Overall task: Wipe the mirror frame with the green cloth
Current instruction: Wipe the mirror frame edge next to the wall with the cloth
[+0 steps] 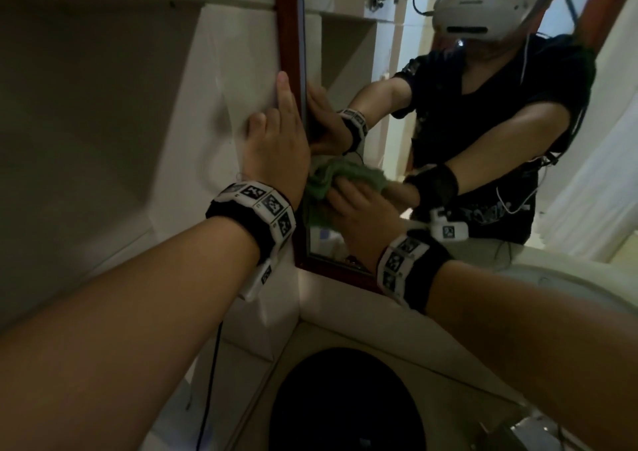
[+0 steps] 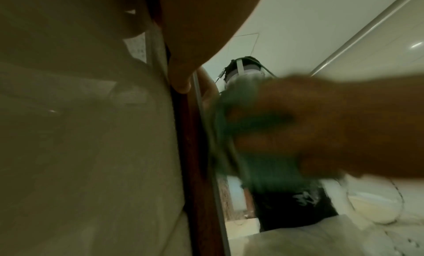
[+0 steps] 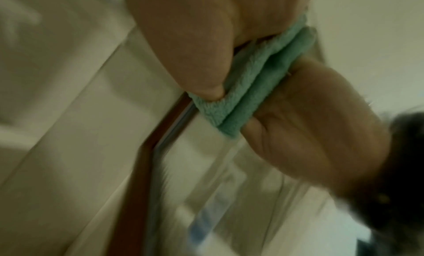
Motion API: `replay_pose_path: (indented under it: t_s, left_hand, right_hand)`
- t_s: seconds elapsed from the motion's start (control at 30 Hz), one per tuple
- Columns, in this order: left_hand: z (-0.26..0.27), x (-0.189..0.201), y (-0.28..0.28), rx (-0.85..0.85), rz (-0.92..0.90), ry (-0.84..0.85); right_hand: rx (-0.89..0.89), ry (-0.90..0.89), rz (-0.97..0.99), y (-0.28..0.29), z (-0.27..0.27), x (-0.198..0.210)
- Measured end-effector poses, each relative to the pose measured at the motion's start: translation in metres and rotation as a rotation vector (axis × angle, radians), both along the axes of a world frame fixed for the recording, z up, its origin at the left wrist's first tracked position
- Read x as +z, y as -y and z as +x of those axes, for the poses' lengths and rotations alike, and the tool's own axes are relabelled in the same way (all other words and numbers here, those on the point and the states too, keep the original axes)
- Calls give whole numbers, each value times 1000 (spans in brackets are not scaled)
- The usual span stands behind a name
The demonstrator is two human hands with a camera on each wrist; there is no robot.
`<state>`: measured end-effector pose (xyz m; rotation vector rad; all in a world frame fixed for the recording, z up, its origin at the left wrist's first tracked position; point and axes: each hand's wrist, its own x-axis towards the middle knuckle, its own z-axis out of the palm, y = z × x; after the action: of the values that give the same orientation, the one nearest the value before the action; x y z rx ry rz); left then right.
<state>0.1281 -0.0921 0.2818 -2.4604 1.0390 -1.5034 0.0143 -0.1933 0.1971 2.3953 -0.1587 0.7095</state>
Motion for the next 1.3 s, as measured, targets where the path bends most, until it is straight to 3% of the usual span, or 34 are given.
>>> replay_pose_path:
  t_s: [0.1, 0.17, 0.3, 0.43, 0.53, 0.87, 1.1, 1.3]
  left_hand:
    - [0, 1, -1, -9, -9, -4]
    - [0, 1, -1, -20, -32, 2]
    - [4, -5, 2, -17, -40, 42]
    - [5, -7, 5, -49, -72, 31]
    - [7, -7, 7, -60, -89, 38]
    - [8, -8, 8, -66, -125, 68]
    - [9, -7, 8, -49, -129, 77]
    - [7, -5, 5, -54, -130, 63]
  right_hand:
    - [-28, 79, 41, 0, -4, 44]
    - [-45, 110, 38, 2, -8, 49]
    - [-64, 114, -4, 12, -31, 20]
    - [-89, -109, -85, 17, -66, -36]
    - [-83, -152, -94, 15, -65, -65]
    - [-12, -186, -57, -2, 12, -74]
    - [-5, -202, -37, -3, 4, -83]
    - [-20, -263, -85, 8, -36, -82]
